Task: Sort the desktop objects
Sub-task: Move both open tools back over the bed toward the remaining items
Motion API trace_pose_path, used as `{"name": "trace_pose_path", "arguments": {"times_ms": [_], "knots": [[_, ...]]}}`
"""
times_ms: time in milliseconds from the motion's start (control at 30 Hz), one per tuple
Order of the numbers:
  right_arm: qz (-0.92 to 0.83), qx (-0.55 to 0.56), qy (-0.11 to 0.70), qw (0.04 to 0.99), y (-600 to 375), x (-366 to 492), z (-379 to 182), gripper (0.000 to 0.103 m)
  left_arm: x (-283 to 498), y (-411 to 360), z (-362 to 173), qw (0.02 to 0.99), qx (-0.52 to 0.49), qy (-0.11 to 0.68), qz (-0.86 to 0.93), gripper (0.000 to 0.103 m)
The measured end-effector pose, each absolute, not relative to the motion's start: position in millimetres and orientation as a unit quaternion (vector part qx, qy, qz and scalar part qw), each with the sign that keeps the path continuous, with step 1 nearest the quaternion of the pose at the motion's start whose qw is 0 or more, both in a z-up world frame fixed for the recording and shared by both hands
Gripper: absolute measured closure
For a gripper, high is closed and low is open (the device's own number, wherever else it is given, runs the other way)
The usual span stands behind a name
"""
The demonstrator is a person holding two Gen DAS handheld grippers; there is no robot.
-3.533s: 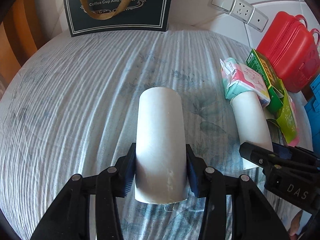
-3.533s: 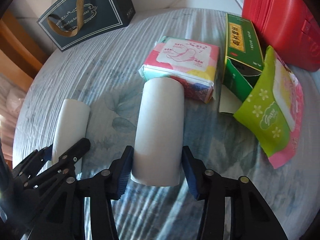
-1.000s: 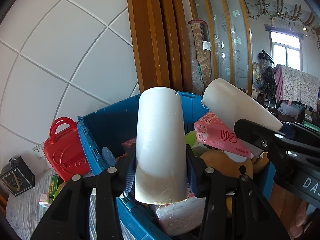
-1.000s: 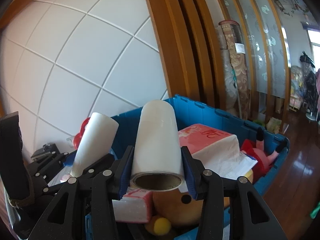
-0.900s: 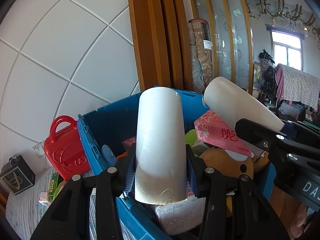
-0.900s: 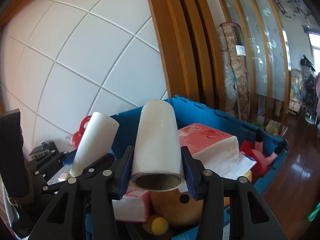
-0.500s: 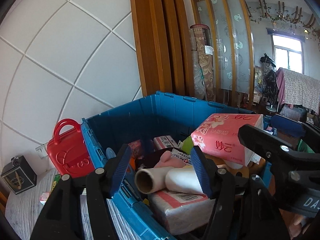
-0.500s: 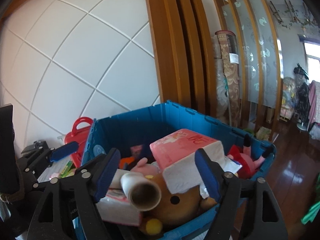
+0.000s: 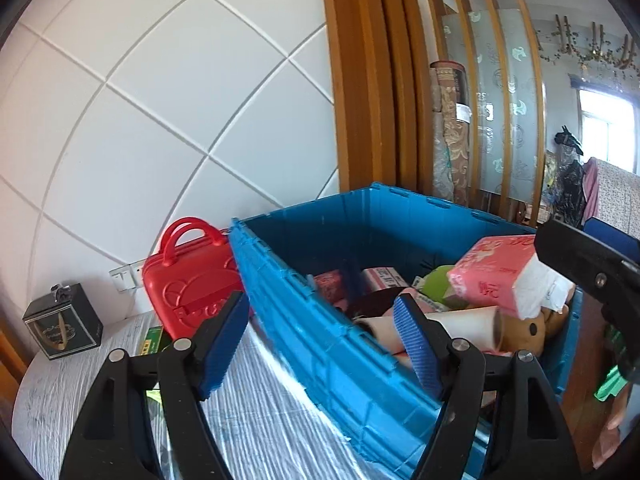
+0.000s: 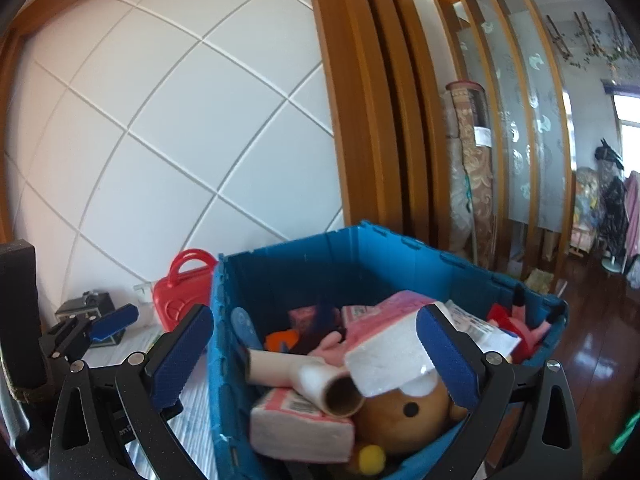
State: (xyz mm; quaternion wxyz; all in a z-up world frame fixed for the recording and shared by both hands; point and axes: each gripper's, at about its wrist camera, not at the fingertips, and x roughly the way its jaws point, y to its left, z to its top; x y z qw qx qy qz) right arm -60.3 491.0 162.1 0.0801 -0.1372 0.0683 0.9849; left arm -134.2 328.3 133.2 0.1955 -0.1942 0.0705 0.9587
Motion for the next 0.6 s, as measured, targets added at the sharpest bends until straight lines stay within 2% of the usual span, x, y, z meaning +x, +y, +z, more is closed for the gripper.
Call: {"name": "trace_pose_path", "arguments": {"times_ms": [233, 600], "knots": [[0.990, -0.142, 0.024, -0.004, 409, -94, 165, 0.000, -160, 235, 116, 0.124, -0.220, 0.034, 0.967, 0.029], [0.967, -0.223, 0.006, -0.126, 290, -184, 122, 0.000, -207, 89, 71, -0.017, -0.278, -0.009, 0.961, 0.029]]}}
